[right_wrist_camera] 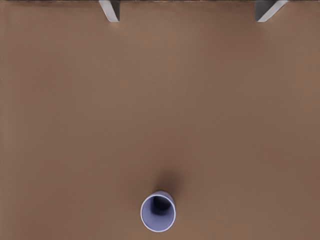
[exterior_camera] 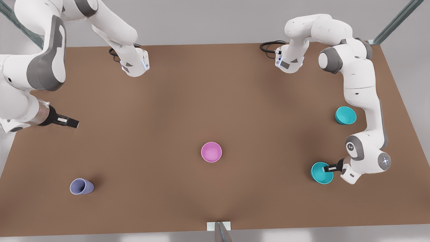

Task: Stack the blue bowl on the pink bowl

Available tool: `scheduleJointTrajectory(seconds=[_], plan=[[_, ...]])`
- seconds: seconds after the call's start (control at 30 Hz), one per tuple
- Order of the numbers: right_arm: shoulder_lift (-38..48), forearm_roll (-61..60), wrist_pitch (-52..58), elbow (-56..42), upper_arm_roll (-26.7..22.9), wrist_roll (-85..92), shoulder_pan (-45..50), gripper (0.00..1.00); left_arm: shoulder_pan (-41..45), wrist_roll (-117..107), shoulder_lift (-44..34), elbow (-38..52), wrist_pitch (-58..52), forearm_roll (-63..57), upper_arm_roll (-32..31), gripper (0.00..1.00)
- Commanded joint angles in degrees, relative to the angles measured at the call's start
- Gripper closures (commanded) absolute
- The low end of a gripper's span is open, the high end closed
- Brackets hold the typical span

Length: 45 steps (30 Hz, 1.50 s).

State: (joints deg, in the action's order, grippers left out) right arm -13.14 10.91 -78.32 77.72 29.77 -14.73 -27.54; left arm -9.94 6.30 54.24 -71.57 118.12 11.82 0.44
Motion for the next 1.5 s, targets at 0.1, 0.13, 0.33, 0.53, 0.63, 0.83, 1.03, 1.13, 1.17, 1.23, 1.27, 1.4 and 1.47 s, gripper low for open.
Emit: scheduleJointTrajectory(seconds=[0.1, 0.13, 0.33, 0.53, 0.63, 0.83, 1.03, 1.13, 1.17, 1.23, 1.27, 1.4, 1.47], plan=[[1.3, -0.4, -0.7, 1.0, -0.5, 22.6, -3.6, 0.0, 0.4, 2.1, -0.5, -0.2, -0.2, 0.3, 0.0, 0.79], [0.3, -0.5, -0.5, 0.0, -0.5, 22.5, -4.9, 0.0, 0.4, 2.1, -0.6, -0.2, -0.2, 0.3, 0.0, 0.79], [0.0, -1.7, 2.3, -1.8, -17.5, 22.1, 13.0, 0.0, 7.7, -14.5, -6.5, -0.7, -5.9, 0.4, -0.1, 0.79], [-0.1, -2.8, 2.2, -1.9, -17.7, 22.3, 12.9, 0.0, 18.9, -44.6, -8.5, 2.3, -15.5, 0.0, -9.5, 0.79], [-0.2, -2.2, 2.2, -1.8, -17.6, 22.1, 13.4, 0.0, 25.5, -58.3, -7.5, 4.2, -14.3, 0.4, -11.9, 0.79], [-0.4, -2.4, 2.2, -1.8, -17.6, 22.4, 13.5, 0.0, 31.1, -66.1, -1.9, 12.2, -9.4, 0.4, -12.7, 0.79], [-0.4, -2.3, 2.2, -1.8, -17.6, 22.5, 13.5, 0.0, 33.7, -66.3, -0.1, 11.9, -8.4, 0.5, -12.8, 0.79], [-0.6, -2.3, 2.2, -1.9, -17.6, 22.4, 13.5, 0.0, 33.9, -66.2, 0.7, 11.7, -4.9, 0.6, -13.4, 0.79], [-0.6, -2.2, 2.2, -1.9, -17.6, 22.5, 13.5, 0.0, 33.9, -66.2, 0.7, 11.5, -4.9, 0.8, -13.4, 0.79], [-0.6, -2.1, 2.2, -1.9, -17.5, 22.4, 13.6, 0.0, 33.9, -66.2, 0.8, 11.5, -4.8, 0.8, -13.8, 0.79], [-0.6, -2.1, 2.2, -1.9, -17.5, 22.4, 13.6, 0.0, 33.9, -66.1, 0.8, 11.5, -4.8, 0.8, -13.9, 0.79], [-0.6, -2.1, 2.2, -1.9, -17.5, 22.4, 13.6, 0.0, 35.1, -65.9, 1.2, 11.4, -4.7, 0.7, -14.1, 0.79], [-0.6, -2.1, 2.2, -1.9, -17.5, 22.4, 13.6, 0.0, 35.5, -66.2, 1.6, 11.4, -2.7, 0.8, -14.1, 0.79]])
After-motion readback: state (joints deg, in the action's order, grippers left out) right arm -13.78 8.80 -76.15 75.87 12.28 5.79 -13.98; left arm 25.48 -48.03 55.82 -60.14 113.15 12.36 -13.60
